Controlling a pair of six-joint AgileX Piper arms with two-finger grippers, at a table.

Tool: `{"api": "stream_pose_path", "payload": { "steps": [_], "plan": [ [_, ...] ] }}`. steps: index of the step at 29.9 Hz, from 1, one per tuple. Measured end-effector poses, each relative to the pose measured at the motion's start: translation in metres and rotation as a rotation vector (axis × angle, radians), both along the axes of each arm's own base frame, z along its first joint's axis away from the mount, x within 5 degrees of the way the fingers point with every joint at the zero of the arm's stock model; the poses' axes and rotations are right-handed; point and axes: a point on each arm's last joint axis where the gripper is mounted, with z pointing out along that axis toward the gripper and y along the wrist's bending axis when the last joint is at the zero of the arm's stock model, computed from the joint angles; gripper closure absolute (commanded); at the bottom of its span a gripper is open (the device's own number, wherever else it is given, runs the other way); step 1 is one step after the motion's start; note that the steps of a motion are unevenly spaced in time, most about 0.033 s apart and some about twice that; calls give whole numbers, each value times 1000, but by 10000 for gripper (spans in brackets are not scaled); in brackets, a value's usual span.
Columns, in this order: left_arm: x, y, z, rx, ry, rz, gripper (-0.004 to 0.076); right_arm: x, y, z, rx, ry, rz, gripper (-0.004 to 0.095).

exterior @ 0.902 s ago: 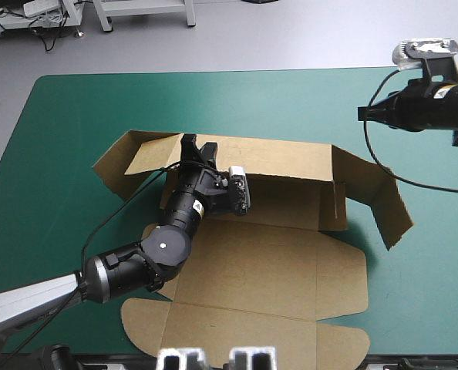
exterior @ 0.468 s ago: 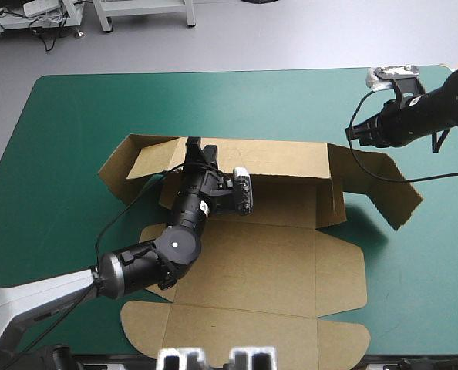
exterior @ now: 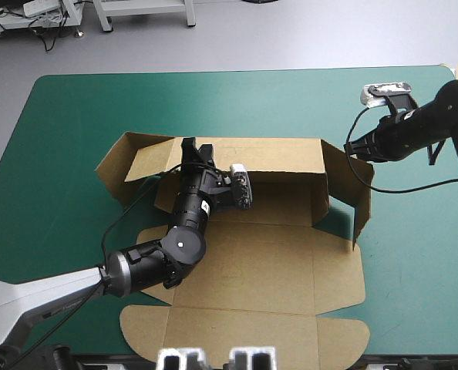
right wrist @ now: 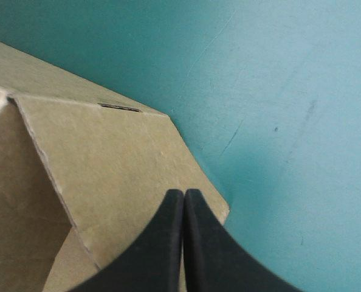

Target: Fold the box

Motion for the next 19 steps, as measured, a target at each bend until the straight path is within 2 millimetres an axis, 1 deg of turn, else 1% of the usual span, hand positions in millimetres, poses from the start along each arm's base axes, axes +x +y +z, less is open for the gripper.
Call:
{"api": "stream_pose_path", "payload": {
  "steps": [6,10,15,19],
  "plan": [
    [0,1,0,-58,6,27,732,-1,0,-6,-11,14,20,921],
    [0,1,0,-66,9,30,732,-9,4,-23,31,23,50,921],
    [0,0,-1,-66,14,23,732,-29,9,-47,88,-21,54,921],
    [1,-1,-3,-60,19,20,732,-45,14,-57,155,-112,55,921]
  ]
}}
